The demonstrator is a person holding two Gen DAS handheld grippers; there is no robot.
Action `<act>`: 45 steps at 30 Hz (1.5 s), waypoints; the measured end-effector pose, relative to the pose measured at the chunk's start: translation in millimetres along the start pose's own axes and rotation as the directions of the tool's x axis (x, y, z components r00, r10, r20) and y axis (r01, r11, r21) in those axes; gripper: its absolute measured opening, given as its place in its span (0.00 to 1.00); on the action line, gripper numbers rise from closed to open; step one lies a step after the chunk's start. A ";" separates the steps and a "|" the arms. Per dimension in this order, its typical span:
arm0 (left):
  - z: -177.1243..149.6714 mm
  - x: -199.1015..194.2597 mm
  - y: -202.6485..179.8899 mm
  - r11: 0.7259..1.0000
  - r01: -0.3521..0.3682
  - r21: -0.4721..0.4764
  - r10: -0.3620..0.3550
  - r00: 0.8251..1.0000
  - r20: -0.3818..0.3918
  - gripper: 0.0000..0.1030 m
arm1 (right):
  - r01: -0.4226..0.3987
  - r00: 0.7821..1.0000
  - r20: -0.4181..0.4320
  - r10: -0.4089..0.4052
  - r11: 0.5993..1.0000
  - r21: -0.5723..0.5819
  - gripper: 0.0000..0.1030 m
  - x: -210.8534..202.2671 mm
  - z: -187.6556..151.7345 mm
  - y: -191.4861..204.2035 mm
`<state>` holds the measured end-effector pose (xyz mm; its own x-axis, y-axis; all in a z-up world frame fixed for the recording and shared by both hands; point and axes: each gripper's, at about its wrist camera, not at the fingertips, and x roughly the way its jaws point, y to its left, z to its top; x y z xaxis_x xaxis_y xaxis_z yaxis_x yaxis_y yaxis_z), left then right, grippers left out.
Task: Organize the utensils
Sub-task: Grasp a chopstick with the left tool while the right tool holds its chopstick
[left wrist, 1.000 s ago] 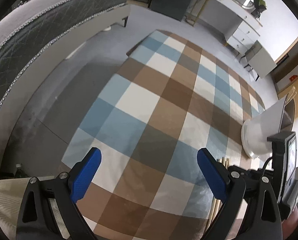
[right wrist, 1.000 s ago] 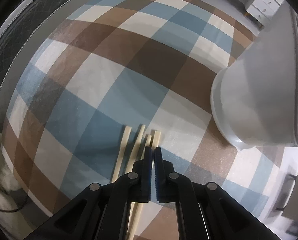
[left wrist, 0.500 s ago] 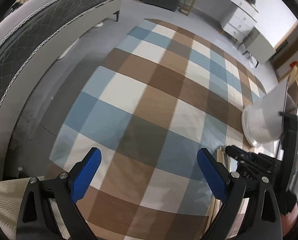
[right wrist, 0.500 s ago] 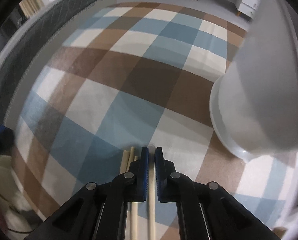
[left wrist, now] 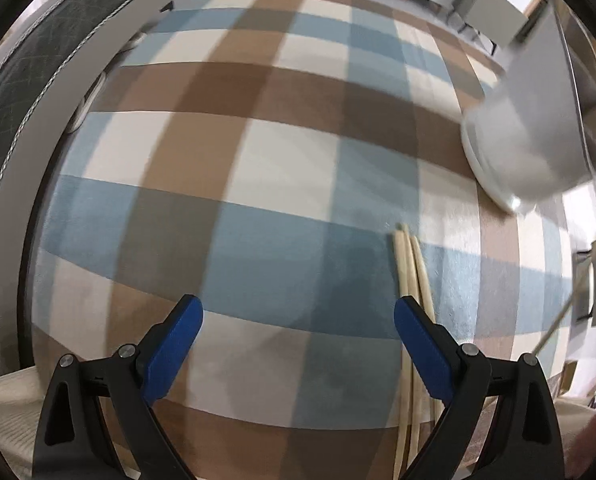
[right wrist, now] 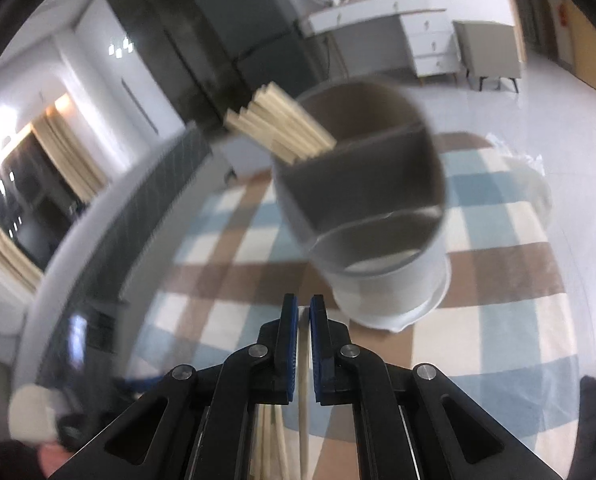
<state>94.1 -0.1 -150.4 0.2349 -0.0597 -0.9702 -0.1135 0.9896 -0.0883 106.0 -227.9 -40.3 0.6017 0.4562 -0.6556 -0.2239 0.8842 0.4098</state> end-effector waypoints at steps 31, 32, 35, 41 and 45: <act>-14.9 6.4 -16.9 0.996 -0.089 0.030 0.090 0.995 -0.040 0.91 | -0.051 0.992 0.116 0.049 0.999 0.009 0.05 -33.6 -0.8 -10.9; -14.7 6.3 -16.5 0.996 -0.090 0.030 0.091 0.995 -0.041 0.91 | -0.050 0.992 0.115 0.049 0.999 0.008 0.05 -33.4 -0.9 -10.8; -12.9 4.8 -16.7 0.996 -0.082 0.032 0.083 0.996 -0.024 0.84 | -0.052 0.992 0.117 0.050 0.999 0.012 0.05 -34.0 -0.4 -10.7; 2.2 1.8 -27.4 0.995 -0.074 0.065 0.073 0.997 0.013 0.54 | -0.067 0.991 0.115 0.063 0.997 0.032 0.05 -34.0 1.6 -12.3; 10.3 1.3 -29.8 0.996 -0.073 0.056 0.072 0.997 0.017 0.23 | -0.072 0.990 0.124 0.069 0.997 0.020 0.05 -37.5 2.7 -10.5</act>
<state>107.8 -28.4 -146.6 0.2428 0.0144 -0.9700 -0.0762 0.9971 -0.0043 87.9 -254.6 -18.3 0.6750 0.5001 -0.5425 -0.2508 0.8470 0.4687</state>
